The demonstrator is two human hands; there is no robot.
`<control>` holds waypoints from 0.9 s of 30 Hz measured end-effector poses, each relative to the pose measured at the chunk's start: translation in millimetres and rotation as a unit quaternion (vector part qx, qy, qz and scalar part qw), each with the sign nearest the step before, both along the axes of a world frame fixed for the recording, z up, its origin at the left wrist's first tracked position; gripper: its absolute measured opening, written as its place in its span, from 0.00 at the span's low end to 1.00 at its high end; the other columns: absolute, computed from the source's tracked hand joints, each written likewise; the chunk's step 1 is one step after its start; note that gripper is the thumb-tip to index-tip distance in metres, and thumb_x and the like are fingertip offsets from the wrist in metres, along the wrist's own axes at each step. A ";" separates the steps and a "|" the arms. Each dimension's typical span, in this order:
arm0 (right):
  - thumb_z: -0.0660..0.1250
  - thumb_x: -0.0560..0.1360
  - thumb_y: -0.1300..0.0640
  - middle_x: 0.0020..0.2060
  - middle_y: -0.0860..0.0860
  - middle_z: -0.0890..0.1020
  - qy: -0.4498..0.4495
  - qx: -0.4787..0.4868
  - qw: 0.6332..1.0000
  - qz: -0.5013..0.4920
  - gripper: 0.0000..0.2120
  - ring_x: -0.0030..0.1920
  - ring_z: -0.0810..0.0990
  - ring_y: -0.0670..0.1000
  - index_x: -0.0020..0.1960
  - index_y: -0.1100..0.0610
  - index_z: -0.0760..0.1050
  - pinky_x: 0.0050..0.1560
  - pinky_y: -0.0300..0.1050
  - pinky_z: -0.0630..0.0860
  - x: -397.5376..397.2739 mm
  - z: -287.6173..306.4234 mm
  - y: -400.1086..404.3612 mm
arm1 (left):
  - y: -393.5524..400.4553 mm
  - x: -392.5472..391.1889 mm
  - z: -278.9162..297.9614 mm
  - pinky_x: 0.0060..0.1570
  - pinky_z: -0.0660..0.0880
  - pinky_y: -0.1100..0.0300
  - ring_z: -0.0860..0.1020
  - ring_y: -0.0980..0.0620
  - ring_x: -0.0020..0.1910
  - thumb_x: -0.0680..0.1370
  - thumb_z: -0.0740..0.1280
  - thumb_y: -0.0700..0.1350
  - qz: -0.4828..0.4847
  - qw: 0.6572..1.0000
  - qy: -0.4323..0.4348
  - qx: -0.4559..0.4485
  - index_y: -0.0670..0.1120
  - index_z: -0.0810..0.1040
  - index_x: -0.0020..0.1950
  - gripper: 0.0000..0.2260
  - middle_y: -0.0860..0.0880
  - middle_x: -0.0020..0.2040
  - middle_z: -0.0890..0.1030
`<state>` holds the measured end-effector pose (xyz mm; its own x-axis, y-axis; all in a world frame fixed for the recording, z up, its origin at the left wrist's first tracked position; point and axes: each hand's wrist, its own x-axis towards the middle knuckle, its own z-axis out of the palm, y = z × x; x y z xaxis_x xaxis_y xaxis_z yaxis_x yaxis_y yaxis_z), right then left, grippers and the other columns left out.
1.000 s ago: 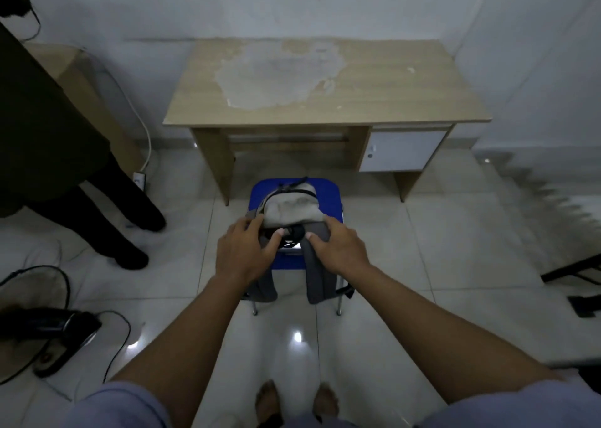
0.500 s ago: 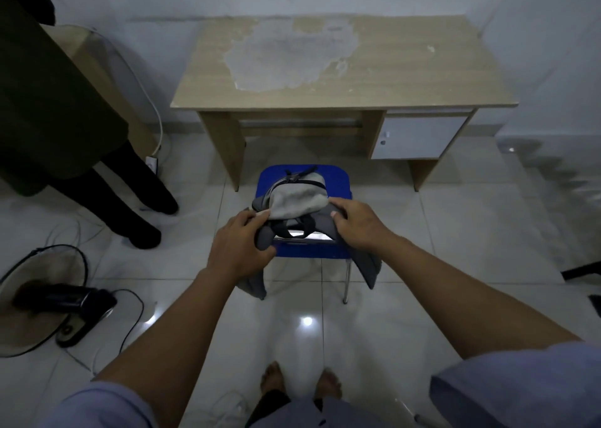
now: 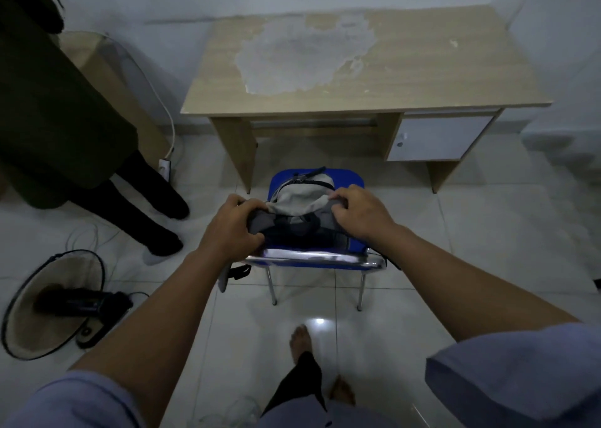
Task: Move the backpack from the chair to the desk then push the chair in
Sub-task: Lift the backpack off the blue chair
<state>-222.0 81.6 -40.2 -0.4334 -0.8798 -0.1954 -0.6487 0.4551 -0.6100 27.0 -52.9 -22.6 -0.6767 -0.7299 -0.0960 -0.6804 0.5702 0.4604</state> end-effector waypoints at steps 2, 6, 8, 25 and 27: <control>0.60 0.75 0.48 0.36 0.50 0.78 -0.048 0.009 0.997 -0.061 0.13 0.39 0.76 0.51 0.37 0.52 0.78 0.43 0.48 0.72 -3.6 3.6 -11.9 | -8.0 -9.3 -2.2 0.48 0.79 0.51 0.76 0.46 0.51 0.67 0.71 0.49 -0.017 0.999 0.032 -0.036 0.53 0.78 0.59 0.20 0.48 0.55 0.71; 0.62 0.74 0.38 0.46 0.57 0.84 -0.222 0.061 0.942 -0.246 0.24 0.43 0.82 0.56 0.48 0.59 0.82 0.42 0.47 0.76 -31.5 0.9 -48.7 | -21.3 -28.2 -17.9 0.49 0.78 0.46 0.73 0.43 0.52 0.67 0.69 0.40 -0.009 0.987 0.093 -0.132 0.49 0.73 0.57 0.19 0.44 0.57 0.69; 0.64 0.71 0.34 0.49 0.59 0.86 -0.282 0.086 0.911 -0.288 0.30 0.47 0.84 0.60 0.54 0.60 0.83 0.49 0.53 0.82 -45.0 -3.9 -57.0 | -28.5 -40.7 -27.2 0.50 0.78 0.46 0.72 0.45 0.52 0.65 0.71 0.31 0.003 0.987 0.101 -0.124 0.49 0.72 0.58 0.24 0.44 0.58 0.67; 0.50 0.81 0.31 0.81 0.58 0.57 -0.389 0.253 0.845 -0.265 0.37 0.78 0.60 0.62 0.81 0.54 0.56 0.71 0.58 0.63 -26.5 -28.7 -104.1 | -97.3 -82.4 -7.1 0.45 0.76 0.54 0.82 0.48 0.49 0.72 0.68 0.67 0.028 0.894 -0.121 0.431 0.46 0.86 0.45 0.25 0.47 0.48 0.86; 0.49 0.82 0.33 0.79 0.58 0.61 -0.411 0.236 0.839 -0.269 0.35 0.77 0.63 0.62 0.80 0.55 0.59 0.64 0.54 0.65 -21.0 -27.3 -109.4 | -99.3 -88.6 -29.1 0.44 0.77 0.51 0.81 0.45 0.45 0.72 0.64 0.72 0.172 0.910 -0.068 0.370 0.41 0.83 0.44 0.33 0.43 0.47 0.85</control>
<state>-243.0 -27.8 -67.5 -0.2909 -0.3408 -0.8940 0.2778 0.8640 -0.4198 -61.5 -152.2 -51.8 -0.3647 -0.5980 -0.7137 -0.8396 -0.1202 0.5297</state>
